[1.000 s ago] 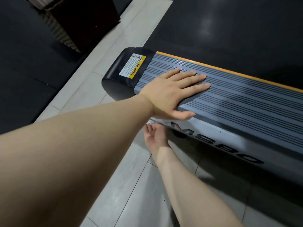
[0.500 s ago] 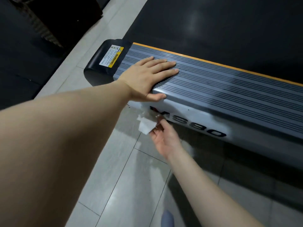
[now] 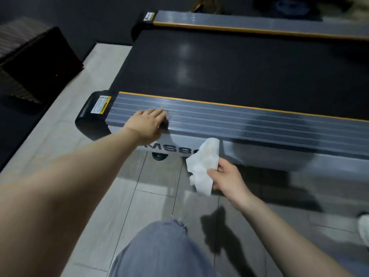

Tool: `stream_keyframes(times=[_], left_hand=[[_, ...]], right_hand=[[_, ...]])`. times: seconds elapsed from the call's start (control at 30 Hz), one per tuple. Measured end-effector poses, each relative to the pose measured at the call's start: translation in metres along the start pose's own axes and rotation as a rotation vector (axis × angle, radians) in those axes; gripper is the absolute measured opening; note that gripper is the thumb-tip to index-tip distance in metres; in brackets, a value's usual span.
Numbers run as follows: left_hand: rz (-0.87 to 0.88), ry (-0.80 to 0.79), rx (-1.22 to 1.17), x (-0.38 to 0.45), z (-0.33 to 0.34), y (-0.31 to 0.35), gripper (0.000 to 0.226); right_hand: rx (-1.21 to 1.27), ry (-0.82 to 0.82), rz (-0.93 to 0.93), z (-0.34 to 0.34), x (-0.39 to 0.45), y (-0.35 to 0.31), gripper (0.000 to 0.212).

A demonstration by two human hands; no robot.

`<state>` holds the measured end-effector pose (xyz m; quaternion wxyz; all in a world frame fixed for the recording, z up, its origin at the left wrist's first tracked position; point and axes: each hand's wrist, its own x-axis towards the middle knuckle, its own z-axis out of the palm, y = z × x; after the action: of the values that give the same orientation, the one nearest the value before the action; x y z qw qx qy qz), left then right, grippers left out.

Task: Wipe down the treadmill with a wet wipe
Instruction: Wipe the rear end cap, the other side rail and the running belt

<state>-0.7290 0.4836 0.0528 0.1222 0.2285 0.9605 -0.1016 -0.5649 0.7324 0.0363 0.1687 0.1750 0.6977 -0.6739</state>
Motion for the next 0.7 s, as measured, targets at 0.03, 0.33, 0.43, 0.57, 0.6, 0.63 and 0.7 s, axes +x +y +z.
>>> stream_keyframes(times=[0.03, 0.33, 0.43, 0.57, 0.6, 0.63, 0.7], left_hand=[[-0.011, 0.027, -0.105, -0.010, -0.004, 0.016, 0.069], [-0.213, -0.271, -1.731, -0.087, -0.052, 0.126, 0.033], [-0.237, -0.421, -1.956, -0.100, -0.067, 0.143, 0.051], [-0.194, -0.395, -1.916, -0.113, -0.086, 0.158, 0.046], [-0.176, -0.391, -1.924, -0.114, -0.090, 0.160, 0.039], [-0.159, -0.389, -1.939, -0.115, -0.093, 0.162, 0.032], [-0.135, -0.348, -1.948, -0.111, -0.095, 0.166, 0.023]], right_hand=[[-0.010, 0.006, -0.013, -0.004, -0.009, -0.004, 0.035], [-0.236, 0.165, -0.187, -0.031, -0.074, -0.053, 0.022], [-0.271, 0.208, -0.237, -0.040, -0.089, -0.064, 0.030], [-0.289, 0.236, -0.254, -0.049, -0.101, -0.080, 0.035], [-0.309, 0.252, -0.275, -0.052, -0.100, -0.083, 0.033], [-0.328, 0.267, -0.303, -0.054, -0.096, -0.086, 0.024], [-0.366, 0.252, -0.358, -0.061, -0.087, -0.093, 0.016]])
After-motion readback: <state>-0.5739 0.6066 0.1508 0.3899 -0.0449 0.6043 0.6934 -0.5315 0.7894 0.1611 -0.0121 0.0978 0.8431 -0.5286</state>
